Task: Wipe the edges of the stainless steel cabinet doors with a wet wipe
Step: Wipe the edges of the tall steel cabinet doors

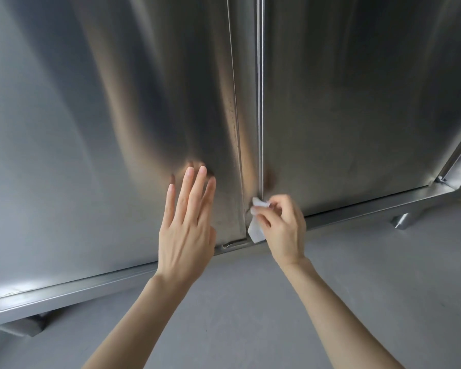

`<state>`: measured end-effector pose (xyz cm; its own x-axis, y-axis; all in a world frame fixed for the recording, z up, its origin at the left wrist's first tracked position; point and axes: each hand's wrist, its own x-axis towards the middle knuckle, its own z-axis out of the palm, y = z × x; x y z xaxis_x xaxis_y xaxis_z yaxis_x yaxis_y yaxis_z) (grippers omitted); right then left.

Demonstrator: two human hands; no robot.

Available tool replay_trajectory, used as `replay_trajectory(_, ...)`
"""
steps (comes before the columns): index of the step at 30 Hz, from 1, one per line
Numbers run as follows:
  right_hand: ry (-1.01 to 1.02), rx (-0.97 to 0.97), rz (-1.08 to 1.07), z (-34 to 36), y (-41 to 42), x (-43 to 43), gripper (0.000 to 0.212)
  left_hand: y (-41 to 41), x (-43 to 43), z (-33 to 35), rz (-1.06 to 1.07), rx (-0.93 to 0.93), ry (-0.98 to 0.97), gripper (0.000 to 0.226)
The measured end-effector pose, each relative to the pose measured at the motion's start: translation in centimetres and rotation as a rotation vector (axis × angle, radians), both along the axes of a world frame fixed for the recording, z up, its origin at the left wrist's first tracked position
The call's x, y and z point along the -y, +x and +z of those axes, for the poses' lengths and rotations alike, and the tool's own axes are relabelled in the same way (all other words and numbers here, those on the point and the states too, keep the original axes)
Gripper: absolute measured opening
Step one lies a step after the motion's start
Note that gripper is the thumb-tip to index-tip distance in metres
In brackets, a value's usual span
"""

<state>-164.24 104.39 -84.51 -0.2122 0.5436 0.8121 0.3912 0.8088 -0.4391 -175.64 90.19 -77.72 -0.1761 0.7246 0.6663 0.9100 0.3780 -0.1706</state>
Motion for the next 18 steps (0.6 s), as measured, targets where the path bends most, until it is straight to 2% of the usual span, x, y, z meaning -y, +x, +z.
replay_trajectory(2, 0.251, -0.058, -0.016, 3.2, 0.1, -0.7, 0.011, 0.0, 0.3, 0.5, 0.009, 0.002, -0.002, 0.074)
replay_trajectory(7, 0.423, -0.222, -0.012, 11.0, 0.2, -1.3, 0.009, 0.3, 0.3, 1.4, -0.028, 0.031, 0.040, 0.074)
replay_trajectory(10, 0.342, -0.282, 0.050, 13.8, 0.9, -1.2, 0.011, 0.9, 0.0, 2.2, -0.057, 0.041, 0.073, 0.075)
replay_trajectory(14, 0.183, -0.308, 0.097, 15.0, 2.1, -0.6, 0.004, 1.4, -0.3, 3.6, -0.076, 0.056, 0.097, 0.073)
replay_trajectory(18, 0.177, -0.241, 0.137, 15.8, 0.5, 0.0, 0.009, 1.8, -0.7, 4.7, -0.075, 0.070, 0.130, 0.074)
